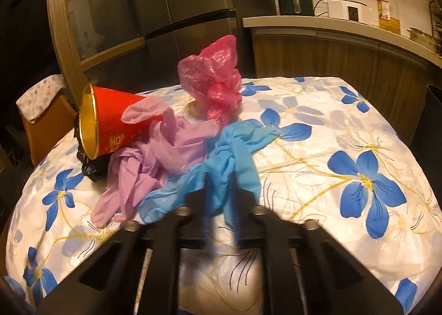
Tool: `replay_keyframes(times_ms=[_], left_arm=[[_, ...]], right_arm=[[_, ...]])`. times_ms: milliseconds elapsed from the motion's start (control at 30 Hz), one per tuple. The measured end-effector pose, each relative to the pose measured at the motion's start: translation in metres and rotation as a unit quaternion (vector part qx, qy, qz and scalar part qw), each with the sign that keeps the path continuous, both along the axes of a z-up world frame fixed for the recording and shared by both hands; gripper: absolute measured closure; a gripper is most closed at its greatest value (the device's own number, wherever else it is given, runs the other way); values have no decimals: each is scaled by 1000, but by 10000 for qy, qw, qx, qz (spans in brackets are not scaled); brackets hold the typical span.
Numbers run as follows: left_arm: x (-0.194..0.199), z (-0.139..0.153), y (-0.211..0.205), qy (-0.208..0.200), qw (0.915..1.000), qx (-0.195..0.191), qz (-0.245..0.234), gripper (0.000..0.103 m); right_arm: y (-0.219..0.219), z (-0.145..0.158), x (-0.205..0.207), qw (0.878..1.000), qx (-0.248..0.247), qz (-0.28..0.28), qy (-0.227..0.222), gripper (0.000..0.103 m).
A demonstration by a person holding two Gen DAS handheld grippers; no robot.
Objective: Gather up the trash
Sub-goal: 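Grasp the blue glove with the right tool while the left tool grasps the purple glove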
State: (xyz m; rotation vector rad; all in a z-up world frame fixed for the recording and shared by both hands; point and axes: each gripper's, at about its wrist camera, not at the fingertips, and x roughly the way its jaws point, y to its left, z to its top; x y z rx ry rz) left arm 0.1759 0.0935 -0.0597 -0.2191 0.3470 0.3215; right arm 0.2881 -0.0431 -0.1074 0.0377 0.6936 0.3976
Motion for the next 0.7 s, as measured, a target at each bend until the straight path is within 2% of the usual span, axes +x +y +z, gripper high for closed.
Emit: replay_keyframes(times_ms=[67, 333, 533, 567, 700], left_arm=[[2, 0, -1, 32, 10000, 12, 7, 7], [24, -9, -6, 297, 9994, -168, -23, 8], [58, -23, -13, 848, 9962, -191, 58, 22], [62, -26, -15, 939, 9954, -174, 48, 28], [76, -37, -17, 1285, 9914, -190, -144, 40]], right_arm=[[-2, 1, -1, 10000, 54, 15, -22, 100], [-39, 23, -21, 9977, 256, -400, -488, 101], [-65, 41, -34, 9946, 437, -569, -749, 101], [-68, 44, -36, 9942, 474, -581, -766, 101], [-79, 51, -40, 9928, 562, -628, -846, 101]])
